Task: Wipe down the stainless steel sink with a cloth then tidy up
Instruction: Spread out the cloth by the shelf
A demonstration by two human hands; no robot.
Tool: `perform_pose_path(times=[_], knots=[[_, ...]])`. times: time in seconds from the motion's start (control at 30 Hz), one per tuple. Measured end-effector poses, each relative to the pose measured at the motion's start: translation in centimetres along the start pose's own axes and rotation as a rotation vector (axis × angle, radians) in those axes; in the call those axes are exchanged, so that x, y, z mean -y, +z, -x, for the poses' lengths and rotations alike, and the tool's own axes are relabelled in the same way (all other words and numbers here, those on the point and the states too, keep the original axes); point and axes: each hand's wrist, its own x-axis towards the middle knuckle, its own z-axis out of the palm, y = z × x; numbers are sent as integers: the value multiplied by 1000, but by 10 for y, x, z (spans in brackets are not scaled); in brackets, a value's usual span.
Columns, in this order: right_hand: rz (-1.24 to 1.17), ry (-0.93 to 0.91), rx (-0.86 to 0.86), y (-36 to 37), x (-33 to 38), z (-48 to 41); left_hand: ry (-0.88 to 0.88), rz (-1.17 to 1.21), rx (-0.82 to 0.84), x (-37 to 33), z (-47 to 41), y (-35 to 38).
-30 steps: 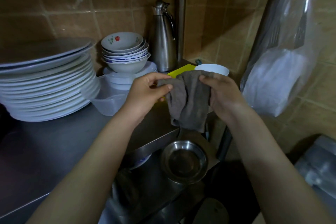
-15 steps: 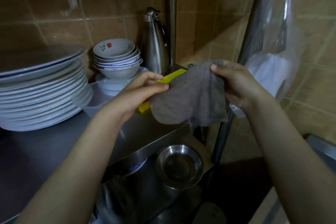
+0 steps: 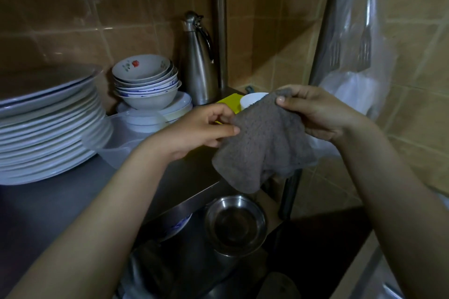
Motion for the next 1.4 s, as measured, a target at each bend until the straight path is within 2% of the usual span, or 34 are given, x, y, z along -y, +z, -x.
perform_pose_path(times=[0.1, 0.17, 0.27, 0.37, 0.47, 0.6, 0.73, 0.8, 0.93, 1.1, 1.4], knots=[[-69, -1, -3, -4, -2, -6, -31, 190, 84, 1, -4, 0], [-3, 28, -56, -7, -6, -20, -84, 172, 74, 2, -15, -6], [223, 122, -193, -15, -24, -53, -195, -27, 7, 14, -40, -13], [630, 155, -277, -17, -53, -82, -299, -297, -38, 37, -64, -11], [884, 6, -295, -17, -77, -101, -341, -519, -86, 59, -80, -10], [1007, -96, -358, -16, -87, -116, -290, -784, -175, 65, -88, -10], [995, -117, -390, -16, -91, -123, -276, -936, -314, 71, -92, -12], [1018, -89, -350, -16, -93, -121, -257, -965, -349, 79, -91, -12], [1120, -21, -246, -17, -101, -111, -127, -815, -390, 92, -83, -10], [896, 102, -182, -17, -114, -98, -196, -552, -291, 106, -74, -2], [588, 75, -269, -11, -109, -73, -139, -434, -365, 104, -58, 8]])
